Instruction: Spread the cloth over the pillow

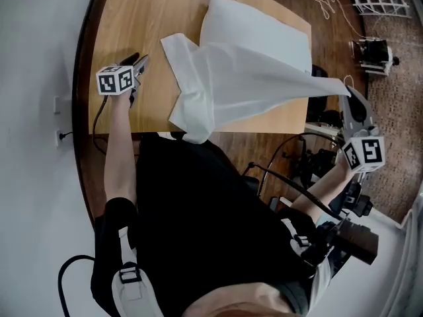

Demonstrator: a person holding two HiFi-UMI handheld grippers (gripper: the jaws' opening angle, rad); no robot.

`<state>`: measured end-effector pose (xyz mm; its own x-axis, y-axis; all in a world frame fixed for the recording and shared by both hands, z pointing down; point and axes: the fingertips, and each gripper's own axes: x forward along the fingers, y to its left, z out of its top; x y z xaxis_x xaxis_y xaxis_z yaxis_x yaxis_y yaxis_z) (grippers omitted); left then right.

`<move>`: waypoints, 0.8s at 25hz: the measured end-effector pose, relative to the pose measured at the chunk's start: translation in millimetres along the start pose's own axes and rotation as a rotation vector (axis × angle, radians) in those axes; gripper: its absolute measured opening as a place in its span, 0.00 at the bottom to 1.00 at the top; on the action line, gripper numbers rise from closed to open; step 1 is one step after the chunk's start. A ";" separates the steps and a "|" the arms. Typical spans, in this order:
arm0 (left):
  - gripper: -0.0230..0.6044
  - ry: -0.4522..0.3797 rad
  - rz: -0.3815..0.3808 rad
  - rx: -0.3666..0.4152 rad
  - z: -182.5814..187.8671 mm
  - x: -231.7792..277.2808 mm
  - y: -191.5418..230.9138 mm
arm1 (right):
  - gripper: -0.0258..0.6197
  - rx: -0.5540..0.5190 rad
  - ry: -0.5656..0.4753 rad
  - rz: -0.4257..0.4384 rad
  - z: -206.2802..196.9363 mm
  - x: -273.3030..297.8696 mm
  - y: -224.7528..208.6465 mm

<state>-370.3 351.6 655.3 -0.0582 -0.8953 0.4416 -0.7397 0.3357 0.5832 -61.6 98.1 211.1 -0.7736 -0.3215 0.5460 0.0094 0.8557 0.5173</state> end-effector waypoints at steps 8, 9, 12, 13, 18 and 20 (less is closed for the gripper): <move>0.40 0.392 0.183 0.537 -20.9 131.0 -8.3 | 0.05 0.005 0.000 0.047 -17.5 -7.8 21.1; 0.34 0.392 0.188 0.571 -20.0 131.8 -10.0 | 0.05 0.005 0.001 0.049 -20.0 -8.7 21.4; 0.09 0.306 0.181 0.507 -7.4 124.1 -9.9 | 0.05 0.023 0.012 0.024 -33.4 -14.3 11.9; 0.08 0.254 0.170 0.465 1.2 117.7 -10.2 | 0.05 0.034 0.015 0.002 -40.0 -16.9 5.7; 0.08 -0.172 0.072 0.296 57.1 32.8 -22.6 | 0.05 0.086 0.092 -0.170 -94.2 -43.9 -46.1; 0.08 -0.289 0.027 0.268 74.9 -13.7 -18.8 | 0.05 0.078 0.166 -0.232 -120.8 -52.2 -62.2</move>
<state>-405.8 335.6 587.3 -0.2377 -0.9456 0.2219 -0.8822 0.3058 0.3581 54.7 12.7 230.1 -0.6353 -0.5684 0.5228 -0.2090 0.7783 0.5921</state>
